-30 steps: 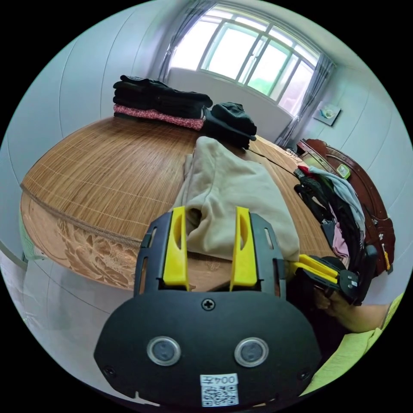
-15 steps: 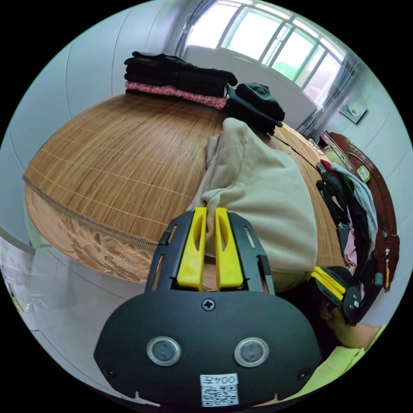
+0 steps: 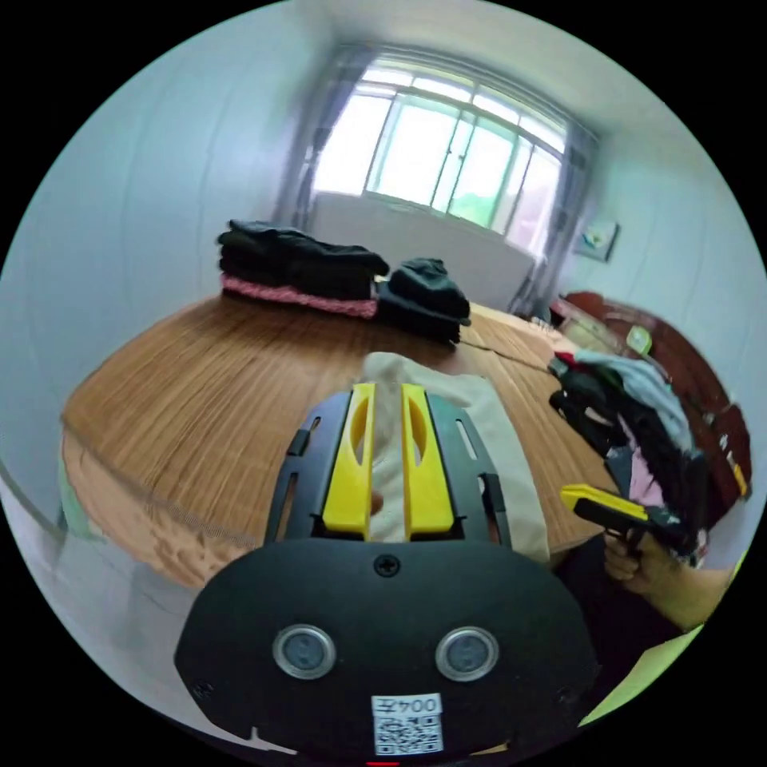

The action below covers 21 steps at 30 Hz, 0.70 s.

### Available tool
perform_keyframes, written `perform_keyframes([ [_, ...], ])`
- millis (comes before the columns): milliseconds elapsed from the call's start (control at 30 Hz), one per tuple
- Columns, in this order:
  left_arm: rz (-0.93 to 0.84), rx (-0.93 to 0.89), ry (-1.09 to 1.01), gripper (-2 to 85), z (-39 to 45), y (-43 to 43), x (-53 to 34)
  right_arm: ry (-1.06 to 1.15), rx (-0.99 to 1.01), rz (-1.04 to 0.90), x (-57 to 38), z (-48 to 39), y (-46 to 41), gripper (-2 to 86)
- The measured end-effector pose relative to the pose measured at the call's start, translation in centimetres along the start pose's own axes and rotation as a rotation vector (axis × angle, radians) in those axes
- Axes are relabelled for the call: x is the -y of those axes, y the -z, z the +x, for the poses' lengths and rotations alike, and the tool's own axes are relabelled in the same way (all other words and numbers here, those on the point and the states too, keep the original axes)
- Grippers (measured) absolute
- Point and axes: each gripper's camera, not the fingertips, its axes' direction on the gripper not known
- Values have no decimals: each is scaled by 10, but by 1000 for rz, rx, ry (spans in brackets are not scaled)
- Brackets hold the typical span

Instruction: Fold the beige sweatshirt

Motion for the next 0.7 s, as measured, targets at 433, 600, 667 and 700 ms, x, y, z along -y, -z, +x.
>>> perform_keyframes([
  [433,-357,-61,154,12,-6,-230,9,167,-78,-132,31,-12,-81,65],
  [600,-324,-47,56,4,40,-195,52,66,6,-31,50,13,-40,64],
  [667,-353,-59,-13,3,65,-201,77,65,2,4,78,26,-37,69],
  [700,-360,-72,-57,3,80,-210,93,66,-7,-1,87,30,-40,70],
])
